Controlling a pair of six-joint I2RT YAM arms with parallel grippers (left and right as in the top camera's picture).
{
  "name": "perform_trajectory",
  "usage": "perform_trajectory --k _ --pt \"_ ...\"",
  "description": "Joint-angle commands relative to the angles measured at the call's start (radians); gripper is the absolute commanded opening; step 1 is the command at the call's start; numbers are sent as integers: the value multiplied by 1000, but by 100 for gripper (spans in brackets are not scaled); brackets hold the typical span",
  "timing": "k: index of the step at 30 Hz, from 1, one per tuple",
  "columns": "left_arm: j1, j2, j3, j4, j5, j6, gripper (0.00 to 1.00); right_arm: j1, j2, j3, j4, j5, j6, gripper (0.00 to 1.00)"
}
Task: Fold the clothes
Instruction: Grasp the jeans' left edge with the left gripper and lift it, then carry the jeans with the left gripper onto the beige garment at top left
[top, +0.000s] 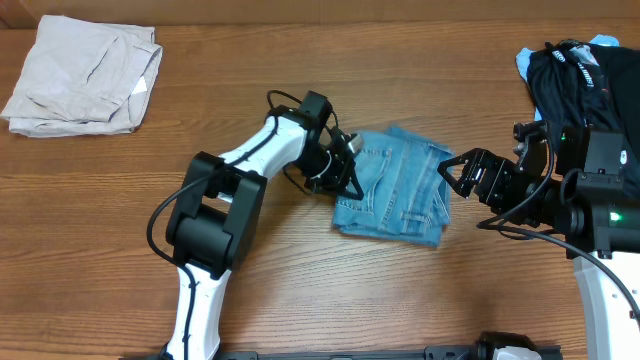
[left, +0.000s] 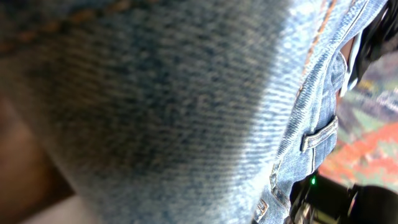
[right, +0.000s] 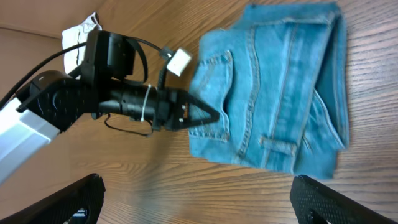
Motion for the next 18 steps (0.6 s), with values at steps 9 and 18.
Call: perform_trajectory --k 9,18 --pt "349 14 -3 98 -81 -34 5 3 -3 13 -10 6 -29 100" --pt "570 14 -3 211 -149 -40 9 3 -3 13 -9 7 -29 100"
